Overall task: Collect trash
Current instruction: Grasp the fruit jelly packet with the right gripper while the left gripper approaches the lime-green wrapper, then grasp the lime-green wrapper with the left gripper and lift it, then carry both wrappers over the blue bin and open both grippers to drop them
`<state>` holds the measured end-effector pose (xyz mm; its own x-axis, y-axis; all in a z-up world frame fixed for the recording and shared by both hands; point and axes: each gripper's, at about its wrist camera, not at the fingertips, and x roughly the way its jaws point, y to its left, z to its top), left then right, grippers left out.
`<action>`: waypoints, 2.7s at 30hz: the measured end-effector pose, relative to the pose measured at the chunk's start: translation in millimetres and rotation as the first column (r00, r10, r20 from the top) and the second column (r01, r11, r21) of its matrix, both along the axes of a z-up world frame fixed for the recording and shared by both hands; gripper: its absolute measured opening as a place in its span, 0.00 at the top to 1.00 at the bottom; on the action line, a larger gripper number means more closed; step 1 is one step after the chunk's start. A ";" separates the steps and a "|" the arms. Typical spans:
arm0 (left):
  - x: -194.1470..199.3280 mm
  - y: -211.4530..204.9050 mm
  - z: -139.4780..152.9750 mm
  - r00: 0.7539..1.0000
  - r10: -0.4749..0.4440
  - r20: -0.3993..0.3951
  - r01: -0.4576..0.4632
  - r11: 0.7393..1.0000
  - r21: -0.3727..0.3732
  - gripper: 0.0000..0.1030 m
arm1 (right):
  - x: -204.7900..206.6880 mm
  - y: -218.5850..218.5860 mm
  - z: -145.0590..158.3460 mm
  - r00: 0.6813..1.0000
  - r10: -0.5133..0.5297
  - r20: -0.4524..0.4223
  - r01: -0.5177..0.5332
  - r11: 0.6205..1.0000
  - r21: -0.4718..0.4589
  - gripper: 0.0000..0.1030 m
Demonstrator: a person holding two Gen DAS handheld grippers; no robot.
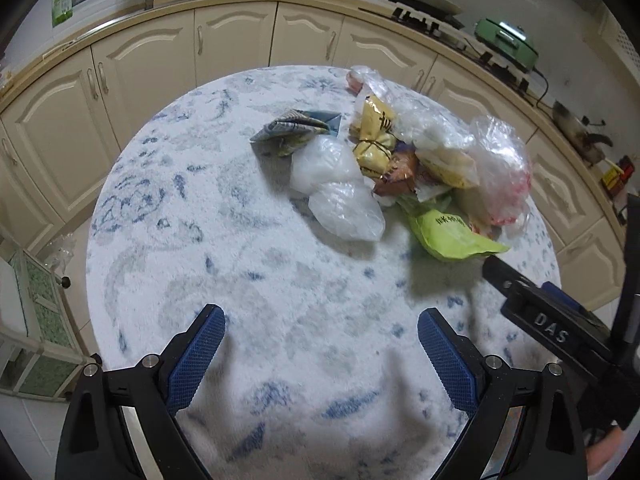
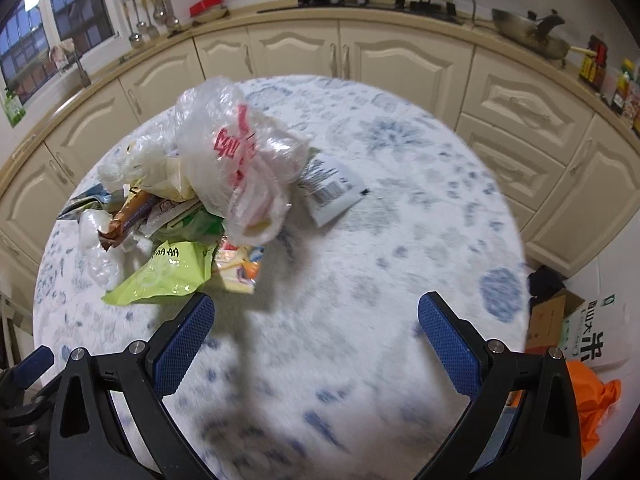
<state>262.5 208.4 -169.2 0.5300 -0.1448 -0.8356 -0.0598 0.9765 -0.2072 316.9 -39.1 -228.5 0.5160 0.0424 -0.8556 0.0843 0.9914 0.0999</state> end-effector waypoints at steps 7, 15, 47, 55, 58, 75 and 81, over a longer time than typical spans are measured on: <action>15.7 1.7 -5.3 1.000 -0.024 -0.015 0.023 0.998 -0.057 0.07 | 25.2 21.5 -14.0 1.000 0.014 0.005 -0.013 0.997 -0.078 0.06; 31.6 -21.0 -3.6 0.998 -0.055 -0.024 0.052 0.994 -0.097 0.07 | 22.8 6.6 -15.5 0.999 0.029 0.032 -0.029 1.000 -0.003 0.69; 75.4 -122.3 -26.3 0.998 -0.059 -0.016 0.061 0.991 0.119 0.72 | 13.3 -98.6 -13.2 0.997 -0.069 0.027 0.067 0.996 0.062 0.72; 38.6 -132.6 -6.3 0.997 -0.076 0.018 0.073 0.986 0.148 0.72 | -5.8 -101.6 -0.5 0.995 -0.083 0.047 0.079 0.994 0.078 0.72; 24.7 -137.3 0.2 0.995 -0.102 0.019 0.099 0.987 0.127 0.72 | -15.7 -105.6 7.5 0.994 -0.089 0.061 0.085 0.993 0.077 0.72; -29.4 -228.9 23.1 0.937 -0.347 0.041 0.337 0.929 0.154 0.71 | -94.7 -191.6 24.0 0.957 -0.281 0.073 0.277 0.959 0.064 0.72; -34.7 -285.8 17.0 0.881 -0.473 0.014 0.467 0.874 0.137 0.71 | -123.6 -243.2 19.0 0.919 -0.389 0.059 0.387 0.921 0.036 0.72</action>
<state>227.8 -77.4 -152.2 0.4640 -0.2819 -0.8398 0.4194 0.9049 -0.0720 193.3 -282.2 -209.5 0.5492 -0.1528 -0.8216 0.4546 0.8796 0.1403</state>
